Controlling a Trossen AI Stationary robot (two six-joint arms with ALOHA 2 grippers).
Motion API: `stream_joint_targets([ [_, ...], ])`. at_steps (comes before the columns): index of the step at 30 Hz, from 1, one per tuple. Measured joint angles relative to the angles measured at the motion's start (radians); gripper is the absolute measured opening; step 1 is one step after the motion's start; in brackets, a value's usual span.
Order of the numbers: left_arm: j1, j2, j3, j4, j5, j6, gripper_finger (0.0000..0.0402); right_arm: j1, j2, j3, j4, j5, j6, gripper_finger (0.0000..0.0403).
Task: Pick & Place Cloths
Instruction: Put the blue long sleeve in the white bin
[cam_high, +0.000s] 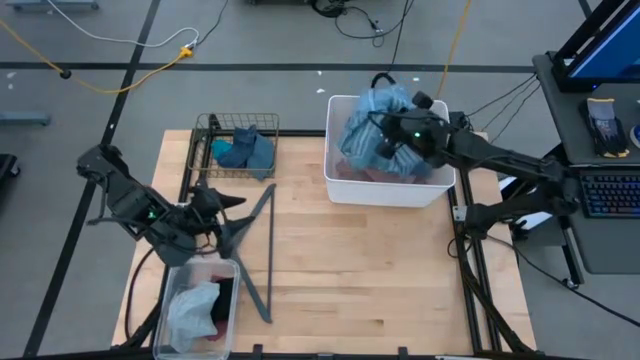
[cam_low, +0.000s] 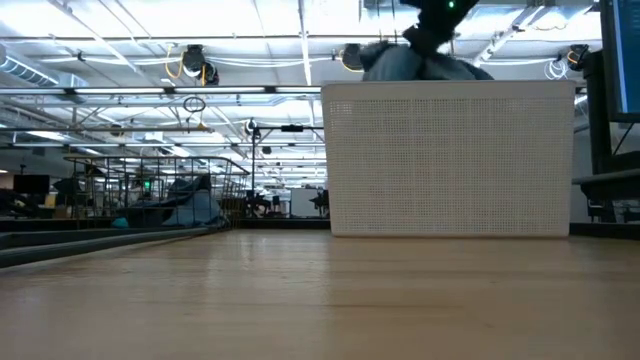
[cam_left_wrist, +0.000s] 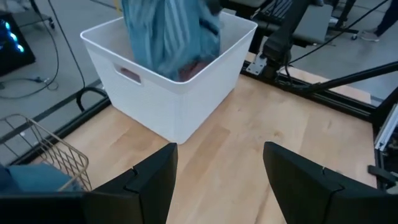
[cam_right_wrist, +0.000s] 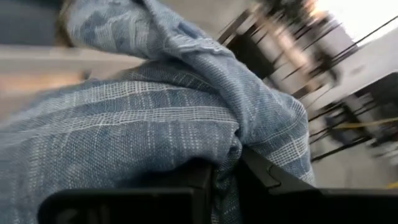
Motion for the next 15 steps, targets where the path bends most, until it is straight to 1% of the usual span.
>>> stream_joint_targets([
  [5,0.0,-0.039,0.0,0.0,0.0,0.055,0.0243,-0.04,0.049,0.0,-0.171,-0.121,0.123,0.0031],
  [9,0.0,-0.056,0.0,-0.005,0.001,0.075,0.0243,-0.061,0.106,0.0,-0.245,-0.209,0.232,0.0048],
  [12,0.0,-0.058,0.0,-0.019,0.009,0.075,0.0243,-0.064,0.149,0.0,-0.282,-0.223,0.279,0.0063],
  [15,0.0,-0.058,-0.008,-0.018,0.028,0.075,0.0243,-0.064,0.178,0.0,-0.297,-0.211,0.278,0.008],
])
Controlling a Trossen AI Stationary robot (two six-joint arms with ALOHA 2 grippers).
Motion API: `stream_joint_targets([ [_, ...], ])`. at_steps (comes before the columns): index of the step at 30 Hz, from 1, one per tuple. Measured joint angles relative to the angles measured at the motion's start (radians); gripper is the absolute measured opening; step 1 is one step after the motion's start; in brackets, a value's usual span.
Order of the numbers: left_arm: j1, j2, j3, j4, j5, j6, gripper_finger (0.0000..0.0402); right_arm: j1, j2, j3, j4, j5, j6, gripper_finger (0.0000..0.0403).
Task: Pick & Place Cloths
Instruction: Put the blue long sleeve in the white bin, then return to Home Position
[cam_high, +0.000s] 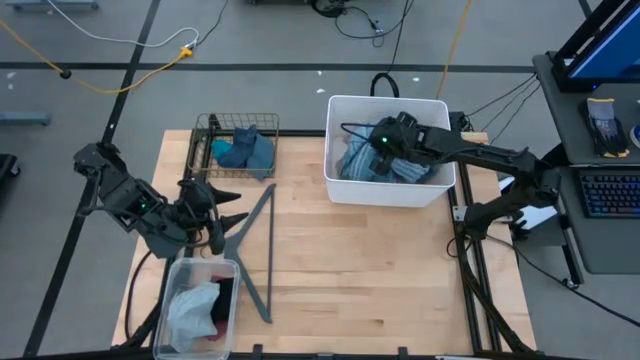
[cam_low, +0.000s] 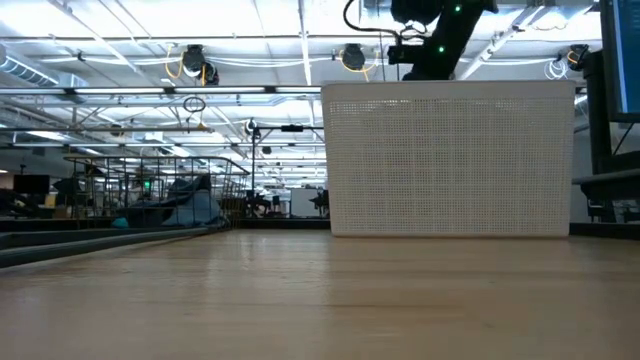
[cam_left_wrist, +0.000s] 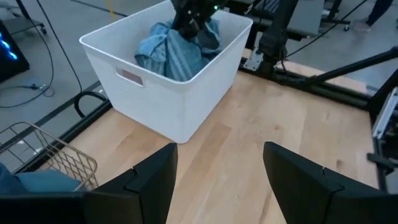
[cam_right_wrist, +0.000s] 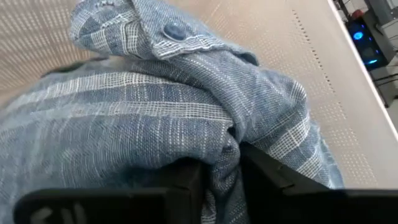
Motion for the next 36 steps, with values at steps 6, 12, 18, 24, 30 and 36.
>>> stream_joint_targets([
  [6,0.0,-0.046,-0.116,0.037,0.009,-0.056,0.0243,0.0,0.009,0.0,0.002,-0.001,-0.007,0.0127],
  [12,0.0,-0.158,-0.3,0.198,0.021,-0.051,0.0243,0.0,-0.025,0.0,0.012,0.0,-0.043,0.0185],
  [18,0.0,-0.281,-0.479,0.374,0.022,0.003,0.0243,0.013,-0.085,0.0,0.015,0.001,-0.024,0.0238],
  [24,0.014,-0.359,-0.608,0.533,0.083,0.061,0.0243,0.075,-0.191,-0.001,0.016,-0.015,-0.014,0.0258],
  [30,0.097,-0.366,-0.706,0.734,0.231,0.169,0.0243,0.156,-0.326,-0.001,0.042,-0.227,0.045,0.025],
  [36,0.22,-0.37,-0.767,0.821,0.34,0.24,0.0243,0.234,-0.434,-0.001,0.061,-0.461,0.186,0.0243],
])
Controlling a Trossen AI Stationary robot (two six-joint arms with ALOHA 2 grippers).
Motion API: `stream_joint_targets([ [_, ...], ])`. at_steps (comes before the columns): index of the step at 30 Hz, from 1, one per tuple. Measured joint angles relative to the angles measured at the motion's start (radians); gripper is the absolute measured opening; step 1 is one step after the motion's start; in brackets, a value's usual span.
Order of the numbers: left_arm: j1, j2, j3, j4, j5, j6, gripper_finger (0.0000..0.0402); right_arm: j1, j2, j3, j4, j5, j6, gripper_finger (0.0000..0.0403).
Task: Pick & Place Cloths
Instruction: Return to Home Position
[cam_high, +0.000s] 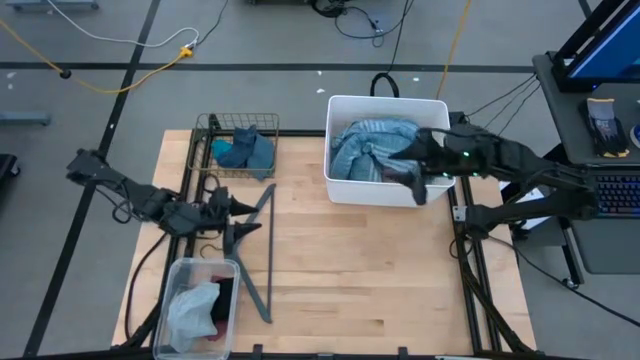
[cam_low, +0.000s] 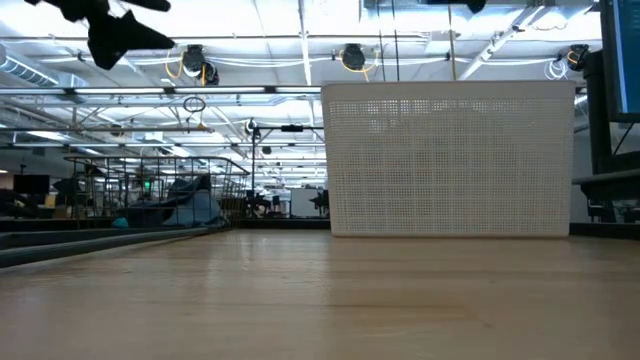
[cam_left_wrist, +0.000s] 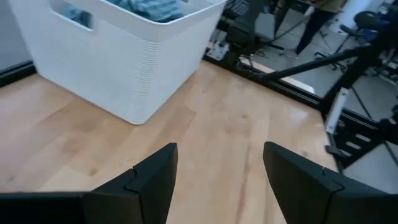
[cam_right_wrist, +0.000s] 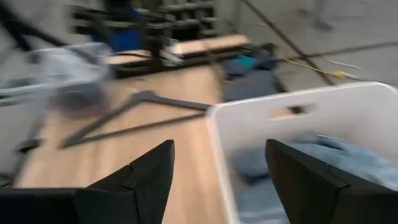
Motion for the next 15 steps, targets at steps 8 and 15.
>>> stream_joint_targets([
  [8,0.059,-0.08,-0.049,0.002,0.027,0.023,0.0243,0.138,-0.095,-0.081,0.034,-0.032,0.078,0.0243],
  [15,0.043,-0.185,-0.099,0.035,0.017,0.087,0.0243,0.247,-0.185,-0.316,0.243,0.079,0.135,0.0246],
])
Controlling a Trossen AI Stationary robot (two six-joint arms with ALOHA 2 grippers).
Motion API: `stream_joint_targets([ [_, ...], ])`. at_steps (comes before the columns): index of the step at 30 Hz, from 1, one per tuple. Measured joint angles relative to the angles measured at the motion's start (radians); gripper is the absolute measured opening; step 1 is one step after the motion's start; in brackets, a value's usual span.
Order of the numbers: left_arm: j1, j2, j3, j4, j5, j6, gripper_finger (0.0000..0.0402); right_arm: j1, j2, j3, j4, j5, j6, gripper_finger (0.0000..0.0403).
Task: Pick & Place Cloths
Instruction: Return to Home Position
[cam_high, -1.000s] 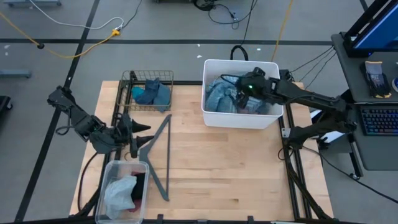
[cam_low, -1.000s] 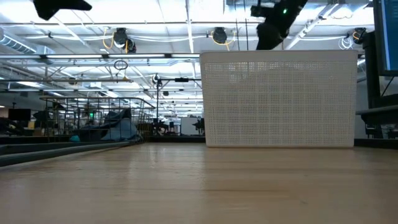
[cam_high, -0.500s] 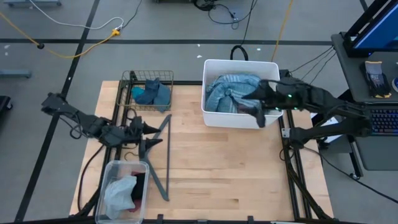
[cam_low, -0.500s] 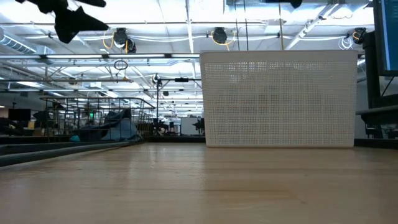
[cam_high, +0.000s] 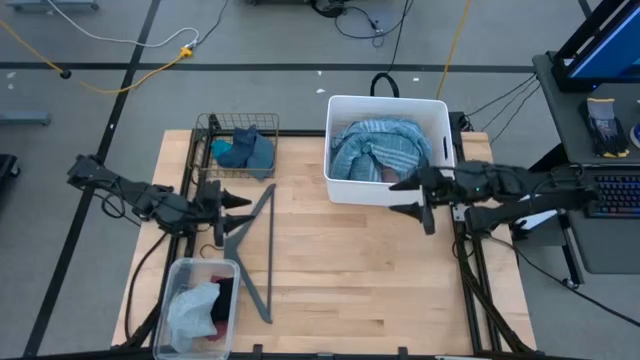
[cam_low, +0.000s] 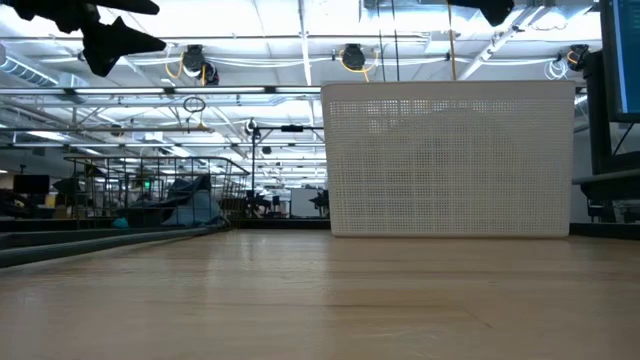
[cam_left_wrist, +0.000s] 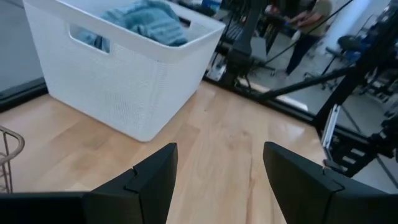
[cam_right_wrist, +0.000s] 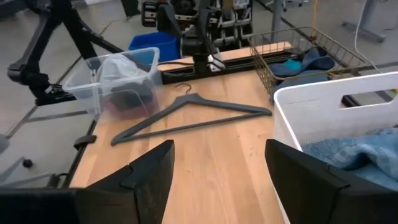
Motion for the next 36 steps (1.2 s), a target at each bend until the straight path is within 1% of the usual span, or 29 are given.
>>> stream_joint_targets([
  [2,0.0,-0.036,-0.028,0.025,-0.005,0.015,0.0243,0.018,-0.032,-0.05,0.029,0.021,0.012,0.0246],
  [5,0.0,-0.086,-0.07,0.065,-0.008,0.022,0.0243,0.027,-0.092,-0.11,0.042,0.017,0.025,0.0244],
  [10,0.0,-0.161,-0.121,0.068,-0.009,0.015,0.0243,0.034,-0.213,-0.182,0.059,0.016,0.025,0.0244],
  [17,0.0,-0.24,-0.152,0.07,-0.016,0.054,0.0243,0.034,-0.384,-0.281,0.066,0.015,0.026,0.0246],
  [24,0.0,-0.257,-0.156,0.055,-0.02,0.066,0.0243,0.034,-0.523,-0.42,0.124,0.015,0.048,0.0244],
  [26,0.0,-0.256,-0.156,0.042,-0.03,0.047,0.0243,0.034,-0.556,-0.453,0.124,0.015,0.057,0.0246],
  [32,0.0,-0.256,-0.156,-0.048,-0.045,-0.083,0.0243,0.033,-0.642,-0.528,0.141,0.017,0.075,0.0245],
  [36,0.0,-0.255,-0.157,-0.104,-0.028,-0.093,0.0243,0.033,-0.681,-0.569,0.182,0.021,0.069,0.0243],
])
